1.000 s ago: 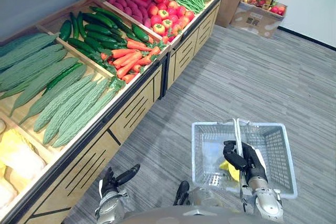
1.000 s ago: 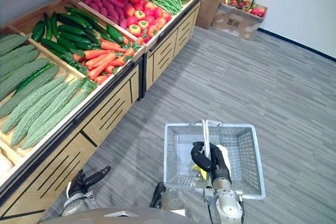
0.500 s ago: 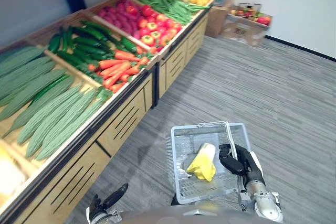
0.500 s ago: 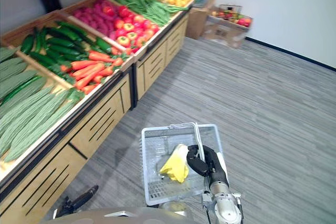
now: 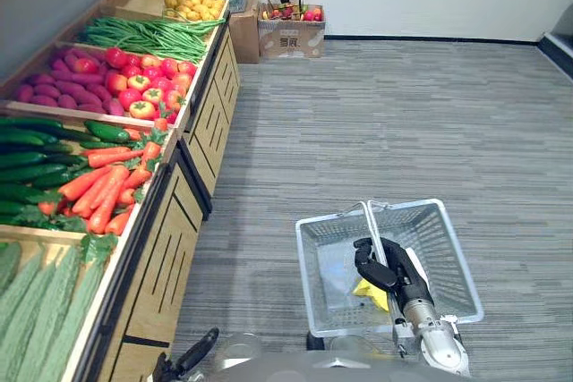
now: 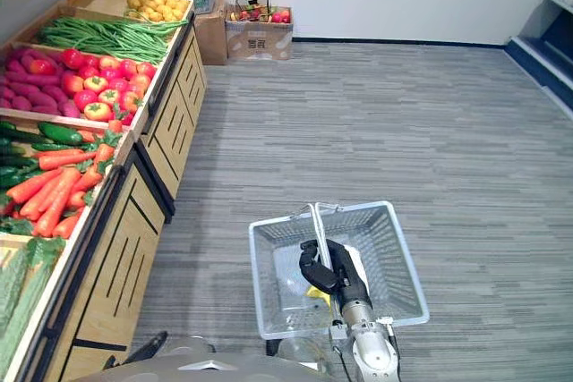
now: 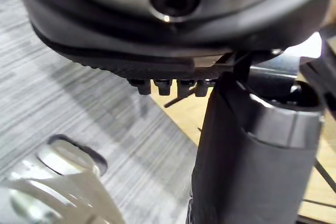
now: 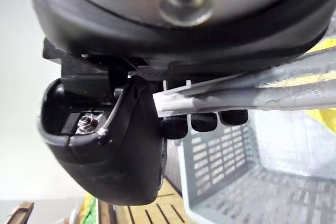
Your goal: Pick vegetable in the basket
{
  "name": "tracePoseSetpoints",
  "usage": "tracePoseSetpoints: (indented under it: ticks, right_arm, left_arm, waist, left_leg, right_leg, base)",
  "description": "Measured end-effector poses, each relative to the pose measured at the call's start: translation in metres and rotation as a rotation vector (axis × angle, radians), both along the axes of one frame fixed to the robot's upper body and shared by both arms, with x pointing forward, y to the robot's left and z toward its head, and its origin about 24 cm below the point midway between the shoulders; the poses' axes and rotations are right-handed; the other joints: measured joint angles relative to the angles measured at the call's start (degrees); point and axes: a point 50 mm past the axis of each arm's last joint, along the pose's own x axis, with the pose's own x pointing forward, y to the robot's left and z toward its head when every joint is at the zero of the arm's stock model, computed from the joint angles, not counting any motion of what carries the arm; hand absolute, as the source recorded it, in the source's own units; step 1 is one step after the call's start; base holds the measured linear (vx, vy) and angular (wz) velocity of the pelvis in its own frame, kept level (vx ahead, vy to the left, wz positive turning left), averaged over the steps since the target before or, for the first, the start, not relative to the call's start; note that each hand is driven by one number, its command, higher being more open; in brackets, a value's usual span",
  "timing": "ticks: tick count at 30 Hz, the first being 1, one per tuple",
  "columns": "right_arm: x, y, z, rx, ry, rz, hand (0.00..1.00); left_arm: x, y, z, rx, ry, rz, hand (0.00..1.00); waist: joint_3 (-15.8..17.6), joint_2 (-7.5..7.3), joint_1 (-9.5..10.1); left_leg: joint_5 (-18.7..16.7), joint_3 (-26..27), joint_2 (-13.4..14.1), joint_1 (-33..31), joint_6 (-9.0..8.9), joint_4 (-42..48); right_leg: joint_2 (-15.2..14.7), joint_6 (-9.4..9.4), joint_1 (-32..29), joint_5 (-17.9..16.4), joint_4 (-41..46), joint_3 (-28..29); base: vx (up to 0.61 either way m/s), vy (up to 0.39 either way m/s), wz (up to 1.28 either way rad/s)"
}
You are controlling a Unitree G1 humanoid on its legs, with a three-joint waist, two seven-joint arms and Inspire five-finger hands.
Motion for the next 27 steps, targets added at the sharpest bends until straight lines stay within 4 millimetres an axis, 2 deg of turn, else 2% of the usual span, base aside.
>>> tracePoseSetpoints:
  ticks: [5,8,12,15,18,22,25,27]
  right_arm:
    - [-0.005,-0.005,-0.002,-0.01,0.015,-0.026,0.0]
    - [-0.005,-0.004,-0.002,-0.009,0.015,-0.022,0.0]
    - [-0.004,0.0,-0.003,0.0,0.017,-0.01,0.0]
    - [0.001,0.004,-0.006,-0.025,0.023,0.026,0.0]
    - [0.004,0.007,-0.006,-0.022,0.022,0.039,0.0]
    - [0.007,0.008,-0.006,-0.02,0.017,0.046,0.0]
    - [0.008,0.007,-0.006,-0.022,0.014,0.038,0.0]
    - [0.007,0.002,-0.006,-0.027,0.012,0.007,0.0]
  left_arm:
    - [0.028,-0.009,0.007,0.013,-0.083,-0.16,1.0]
    - [0.046,-0.018,0.01,-0.003,-0.141,-0.228,1.0]
    - [0.048,-0.022,0.011,-0.014,-0.152,-0.259,1.0]
    - [0.046,-0.016,0.011,-0.001,-0.145,-0.25,1.0]
    - [0.043,-0.011,0.011,0.005,-0.142,-0.215,1.0]
    - [0.032,-0.001,0.009,0.021,-0.112,-0.164,1.0]
    - [0.016,0.006,0.008,0.032,-0.073,-0.139,1.0]
    - [0.009,0.013,0.008,0.047,-0.055,-0.133,1.0]
  waist:
    - [-1.2,1.76,-0.48]
    - [-1.4,1.42,-0.37]
    - [-2.1,0.56,0.19]
    - [-2.4,-0.33,0.51]
    - [-2.4,-0.52,1.68]
    - [-2.2,-0.86,1.86]
    - [-2.2,-1.94,1.84]
    - [-1.6,-3.21,1.76]
  left_leg:
    - [2.8,-0.3,-0.9,2.3,0.0,-5.3]
    - [3.8,-1.0,-0.9,4.0,-0.46,-7.8]
    - [4.3,-1.6,-0.9,3.9,-0.7,-8.6]
    - [4.3,-1.4,-1.0,3.9,-0.7,-8.6]
    - [4.1,-0.2,-1.0,3.9,-0.54,-8.5]
    - [2.5,1.5,-1.0,3.8,0.02,-6.6]
    - [-0.4,2.8,-1.5,2.3,0.9,-2.4]
    - [-3.3,2.3,-2.8,1.5,1.89,1.6]
  right_leg:
    - [-0.9,0.53,0.2,-1.2,0.0,-1.2]
    - [-1.0,0.87,1.1,-2.3,0.0,-2.5]
    - [-1.0,0.72,1.0,-3.1,0.0,-3.5]
    - [-1.0,0.7,1.0,-3.3,0.0,-3.3]
    - [-0.9,0.78,0.1,-3.2,0.3,-2.0]
    - [-0.8,1.25,-0.8,-3.6,1.8,-0.2]
    - [-1.4,1.95,-3.6,-7.0,7.3,1.0]
    - [-3.1,2.64,-5.3,-11.0,13.8,0.2]
  base:
    - [0.14,0.042,0.14]
    - [0.12,-0.005,0.19]
    - [0.07,-0.012,0.14]
    - [0.01,0.003,0.0]
    - [-0.01,0.033,-0.19]
    - [-0.02,0.041,-0.27]
    - [-0.04,0.052,-0.22]
    - [-0.01,0.063,0.13]
